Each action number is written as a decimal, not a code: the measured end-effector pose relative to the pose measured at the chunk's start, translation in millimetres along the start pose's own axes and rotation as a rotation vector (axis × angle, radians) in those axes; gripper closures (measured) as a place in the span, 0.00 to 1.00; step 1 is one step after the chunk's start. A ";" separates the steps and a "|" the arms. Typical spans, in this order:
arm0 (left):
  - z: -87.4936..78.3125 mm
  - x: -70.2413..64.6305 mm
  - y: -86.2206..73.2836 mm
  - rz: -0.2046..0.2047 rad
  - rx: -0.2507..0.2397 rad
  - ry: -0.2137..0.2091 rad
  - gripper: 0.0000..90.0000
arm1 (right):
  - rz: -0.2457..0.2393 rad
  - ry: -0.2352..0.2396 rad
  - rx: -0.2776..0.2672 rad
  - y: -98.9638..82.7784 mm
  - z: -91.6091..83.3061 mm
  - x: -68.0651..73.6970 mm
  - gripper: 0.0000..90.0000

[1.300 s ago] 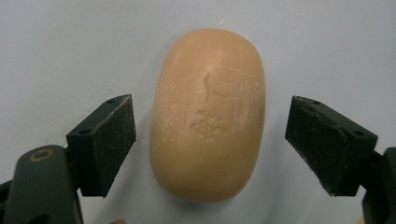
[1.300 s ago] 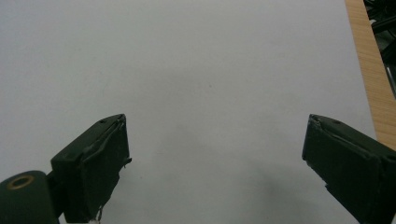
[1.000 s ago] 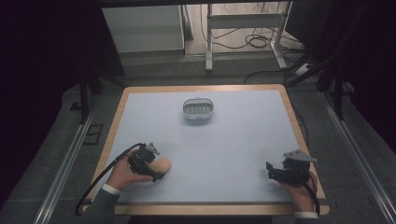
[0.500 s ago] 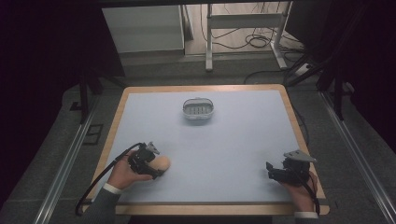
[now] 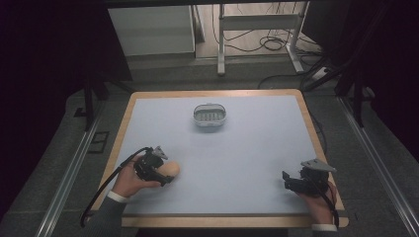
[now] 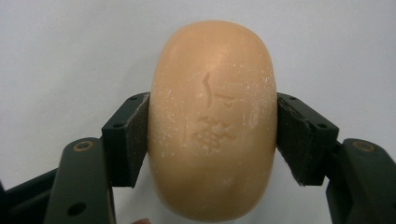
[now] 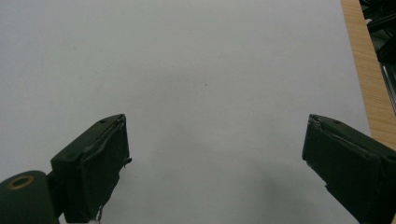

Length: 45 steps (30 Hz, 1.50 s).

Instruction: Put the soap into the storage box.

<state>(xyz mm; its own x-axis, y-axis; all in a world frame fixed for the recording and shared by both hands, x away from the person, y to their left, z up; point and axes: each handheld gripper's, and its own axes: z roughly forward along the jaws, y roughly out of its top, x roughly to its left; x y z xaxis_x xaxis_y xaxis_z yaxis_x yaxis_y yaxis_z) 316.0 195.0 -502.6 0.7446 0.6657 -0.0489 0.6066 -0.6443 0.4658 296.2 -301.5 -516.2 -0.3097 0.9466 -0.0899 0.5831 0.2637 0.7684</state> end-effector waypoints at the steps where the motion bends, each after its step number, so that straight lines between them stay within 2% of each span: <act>1: -0.3 0.0 0.6 0.001 -0.002 -0.001 0.36 | 0.000 0.000 0.000 0.0 0.1 0.0 0.08; 29: -4.8 2.1 23.3 0.030 -0.016 -0.018 0.36 | 0.000 -0.005 0.004 -0.8 0.5 -1.2 0.08; 33: -4.5 3.8 25.3 0.026 -0.021 -0.025 0.36 | 0.001 -0.005 0.001 -0.6 0.0 -1.5 0.08; 45: -5.9 7.1 32.1 0.018 -0.025 -0.011 0.36 | -0.001 0.004 -0.013 0.2 -1.9 -1.3 0.08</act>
<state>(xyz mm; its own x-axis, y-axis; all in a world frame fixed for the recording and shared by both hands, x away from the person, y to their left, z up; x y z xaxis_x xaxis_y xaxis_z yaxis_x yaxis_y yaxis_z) 339.1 181.2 -482.8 0.7585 0.6497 -0.0503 0.5862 -0.6464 0.4884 295.3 -303.0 -514.7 -0.3133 0.9456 -0.0883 0.5730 0.2624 0.7764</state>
